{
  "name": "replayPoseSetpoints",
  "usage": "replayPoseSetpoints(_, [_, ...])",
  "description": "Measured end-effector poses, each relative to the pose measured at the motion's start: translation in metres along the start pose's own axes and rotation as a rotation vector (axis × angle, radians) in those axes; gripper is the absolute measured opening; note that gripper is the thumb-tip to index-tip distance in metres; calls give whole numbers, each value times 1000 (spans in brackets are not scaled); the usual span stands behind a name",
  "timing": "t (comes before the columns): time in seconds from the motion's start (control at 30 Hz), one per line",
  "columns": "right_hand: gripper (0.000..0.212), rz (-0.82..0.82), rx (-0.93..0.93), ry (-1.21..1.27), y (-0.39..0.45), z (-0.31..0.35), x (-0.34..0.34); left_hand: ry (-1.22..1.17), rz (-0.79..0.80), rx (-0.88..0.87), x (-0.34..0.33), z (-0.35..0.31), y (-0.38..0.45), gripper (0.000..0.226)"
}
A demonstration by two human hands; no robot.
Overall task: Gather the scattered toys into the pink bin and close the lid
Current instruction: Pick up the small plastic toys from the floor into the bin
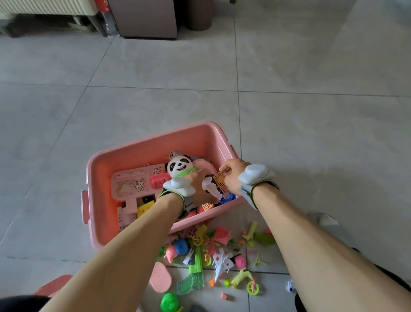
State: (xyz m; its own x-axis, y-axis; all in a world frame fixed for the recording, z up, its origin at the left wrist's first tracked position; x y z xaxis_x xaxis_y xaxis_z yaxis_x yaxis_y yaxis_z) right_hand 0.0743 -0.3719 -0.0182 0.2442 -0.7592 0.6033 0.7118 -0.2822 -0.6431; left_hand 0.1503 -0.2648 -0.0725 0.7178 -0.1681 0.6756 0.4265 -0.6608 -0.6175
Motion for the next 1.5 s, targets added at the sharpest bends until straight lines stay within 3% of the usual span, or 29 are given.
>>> replayPoseSetpoints(0.07, [37,8,-17,-28,-10,-6,6,17,-24,-6,-3,-8,2,85])
replayPoseSetpoints(0.2, [36,98,-53,-65,-28,-17,8,-107,100,-74,-15,-14,-1,63])
replayPoseSetpoints(0.33, [42,96,-84,-140,-53,-33,7,-122,-183,31,-8,-15,-13,40])
replayPoseSetpoints(0.6, [38,11,-46,-116,-93,-43,-16,-278,-416,-53,-26,-31,-63,17])
replayPoseSetpoints(0.83, [35,-70,-40,-17,-125,-74,-62,-242,-264,-145,-72,-55,-103,11])
replayPoseSetpoints(0.97, [31,-56,-85,24,-144,-106,-86,-206,-119,-88,-111,-51,-106,7])
replayPoseSetpoints(1.2, [36,-41,-183,123,-159,-163,-117,-152,53,-23,-169,-58,-100,21])
replayPoseSetpoints(1.4, [36,-6,-310,186,-161,-211,-142,-109,186,19,-221,-61,-76,3])
replayPoseSetpoints(1.5, [38,22,-344,212,-159,-231,-158,-68,263,31,-244,-58,-62,15])
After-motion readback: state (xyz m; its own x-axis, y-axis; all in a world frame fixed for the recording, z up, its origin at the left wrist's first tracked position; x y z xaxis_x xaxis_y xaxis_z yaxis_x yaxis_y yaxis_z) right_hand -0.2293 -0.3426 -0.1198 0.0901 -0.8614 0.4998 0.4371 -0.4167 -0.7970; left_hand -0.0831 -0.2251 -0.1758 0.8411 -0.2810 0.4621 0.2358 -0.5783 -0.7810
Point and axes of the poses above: each hand's wrist, its own y-axis towards the middle knuckle, its own x-axis out of the back of the hand, z = x × y, the point moved 6 cm from there along y, towards the middle knuckle, and after that the axes turned 9 degrees about z, right-handed, at the moved point
